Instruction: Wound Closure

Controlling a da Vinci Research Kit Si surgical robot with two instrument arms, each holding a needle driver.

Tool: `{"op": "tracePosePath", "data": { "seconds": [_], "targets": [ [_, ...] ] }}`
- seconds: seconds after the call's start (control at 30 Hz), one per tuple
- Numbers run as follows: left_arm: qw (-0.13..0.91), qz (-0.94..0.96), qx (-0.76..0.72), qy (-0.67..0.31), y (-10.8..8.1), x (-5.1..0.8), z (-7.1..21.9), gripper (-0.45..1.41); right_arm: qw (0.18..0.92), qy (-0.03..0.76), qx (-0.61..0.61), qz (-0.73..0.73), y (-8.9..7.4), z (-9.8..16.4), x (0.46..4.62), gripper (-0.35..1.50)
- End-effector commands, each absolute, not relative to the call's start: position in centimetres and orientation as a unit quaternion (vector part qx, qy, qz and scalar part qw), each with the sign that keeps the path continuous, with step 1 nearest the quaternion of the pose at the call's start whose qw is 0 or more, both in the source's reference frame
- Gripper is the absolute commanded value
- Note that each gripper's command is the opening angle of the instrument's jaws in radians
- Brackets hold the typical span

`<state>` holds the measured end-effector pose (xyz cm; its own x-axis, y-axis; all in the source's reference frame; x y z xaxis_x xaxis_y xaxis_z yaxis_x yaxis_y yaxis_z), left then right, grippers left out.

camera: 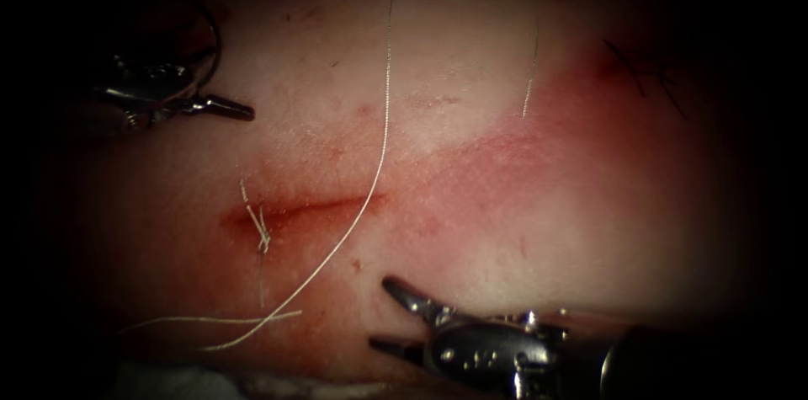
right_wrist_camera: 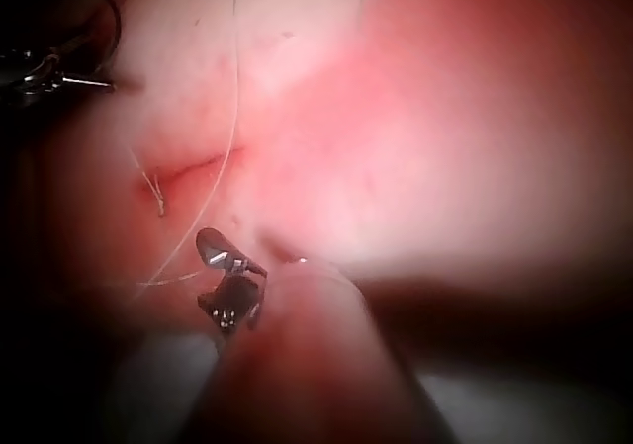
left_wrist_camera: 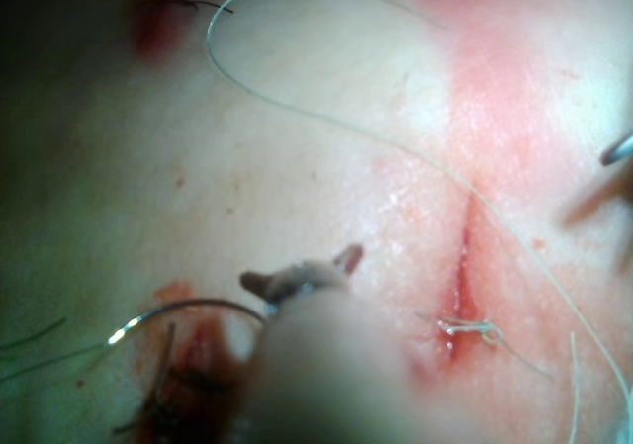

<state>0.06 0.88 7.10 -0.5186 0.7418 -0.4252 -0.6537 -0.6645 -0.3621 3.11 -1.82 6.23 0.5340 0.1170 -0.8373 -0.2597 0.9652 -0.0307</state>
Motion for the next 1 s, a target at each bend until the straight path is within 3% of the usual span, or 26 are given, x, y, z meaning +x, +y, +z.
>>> {"op": "tracePosePath", "data": {
  "seconds": [0.03,0.37,0.53,0.73,1.0],
  "targets": [
    [0.405,0.869,-0.277,-0.072,0.87,0.03,7.17,1.11,0.872,0.472,-0.074,0.108,-1.89,6.28,3.19,1.43],
    [0.397,0.893,-0.19,-0.093,0.73,0.0,7.48,1.1,0.872,0.471,-0.075,0.108,-1.9,6.29,3.21,1.43],
    [0.396,0.892,-0.188,-0.109,0.71,-0.01,7.71,0.98,0.872,0.471,-0.075,0.108,-1.9,6.29,3.22,1.45],
    [0.4,0.891,-0.184,-0.108,0.87,0.1,7.78,1.06,0.872,0.471,-0.075,0.108,-1.91,6.3,3.22,1.45],
    [0.403,0.885,-0.193,-0.128,0.7,0.01,7.89,0.91,0.872,0.471,-0.075,0.108,-1.92,6.3,3.22,1.45]
  ]
}}
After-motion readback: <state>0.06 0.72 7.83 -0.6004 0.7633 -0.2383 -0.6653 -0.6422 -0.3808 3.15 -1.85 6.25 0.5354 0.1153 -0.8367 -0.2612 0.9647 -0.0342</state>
